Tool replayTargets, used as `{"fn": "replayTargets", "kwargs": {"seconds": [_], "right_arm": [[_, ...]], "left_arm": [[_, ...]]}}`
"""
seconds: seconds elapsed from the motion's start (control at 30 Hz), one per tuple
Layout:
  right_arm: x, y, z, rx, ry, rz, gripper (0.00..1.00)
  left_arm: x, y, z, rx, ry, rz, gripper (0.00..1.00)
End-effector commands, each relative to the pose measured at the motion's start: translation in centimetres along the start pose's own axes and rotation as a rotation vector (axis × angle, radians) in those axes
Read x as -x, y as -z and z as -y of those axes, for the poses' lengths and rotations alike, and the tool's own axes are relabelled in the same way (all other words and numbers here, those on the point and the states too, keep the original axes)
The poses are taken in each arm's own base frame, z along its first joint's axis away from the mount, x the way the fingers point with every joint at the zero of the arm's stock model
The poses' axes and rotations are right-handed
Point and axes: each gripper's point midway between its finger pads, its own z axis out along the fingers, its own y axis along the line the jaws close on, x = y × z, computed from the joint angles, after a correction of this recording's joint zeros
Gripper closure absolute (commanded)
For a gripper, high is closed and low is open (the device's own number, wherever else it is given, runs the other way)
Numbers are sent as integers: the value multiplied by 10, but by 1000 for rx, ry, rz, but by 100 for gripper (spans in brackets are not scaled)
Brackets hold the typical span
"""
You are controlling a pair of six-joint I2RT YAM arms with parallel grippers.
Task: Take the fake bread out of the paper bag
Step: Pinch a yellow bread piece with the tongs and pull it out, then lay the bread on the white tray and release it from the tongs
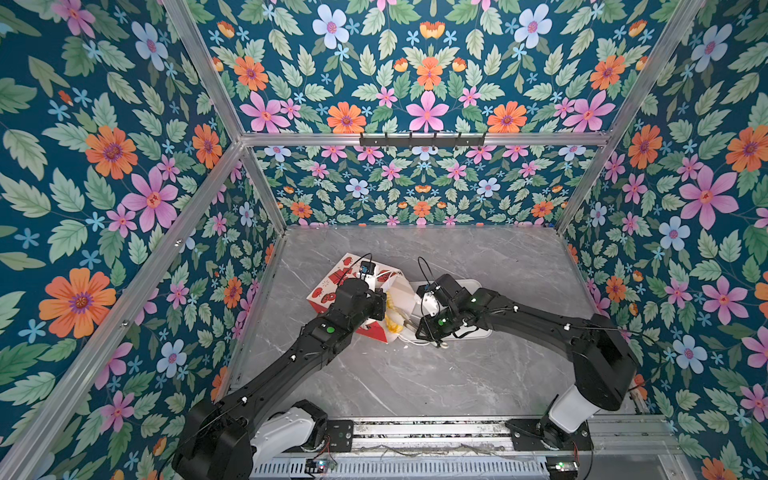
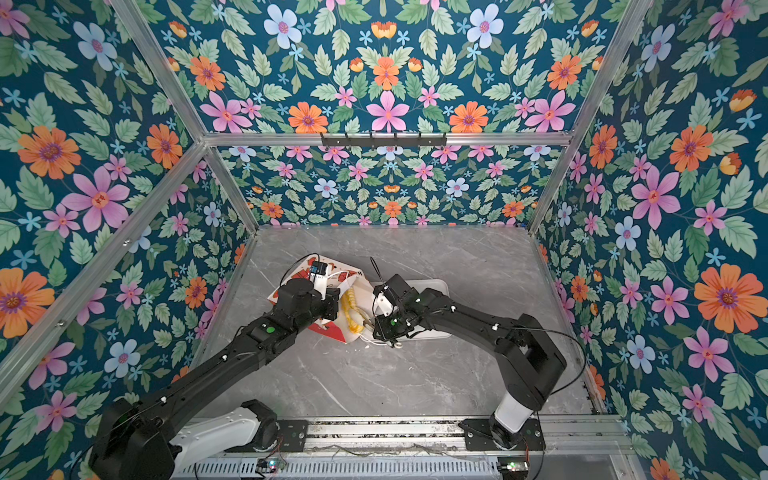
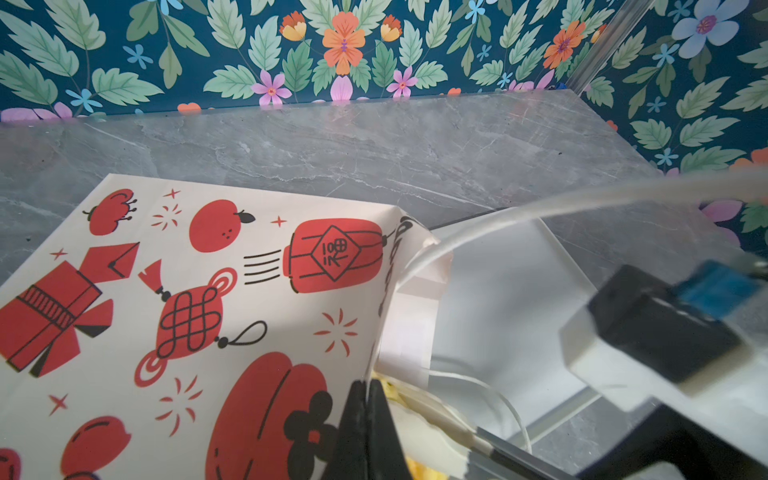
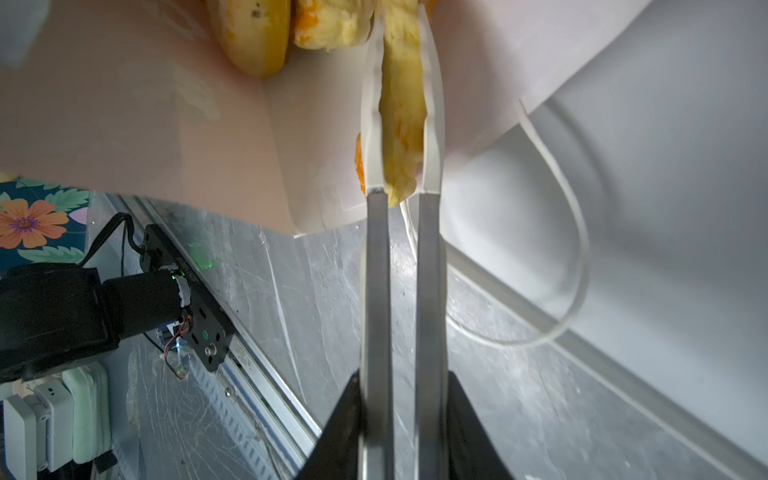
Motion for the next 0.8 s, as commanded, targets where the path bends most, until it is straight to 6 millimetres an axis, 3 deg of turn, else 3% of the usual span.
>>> {"fn": "replayTargets", "kwargs": {"seconds": [0.0,0.3,0.77], "right_arm": [[-7,14,5,-39,18,0,72],[-30,57,16,-123,17,15,72],[-76,137,68,-405,-54,103,72]], "left_arm": [[14,0,-7,44,32,56,100],[21,0,-16,97,62,86,100],[24,-2,-29,178,87,108,100]]}}
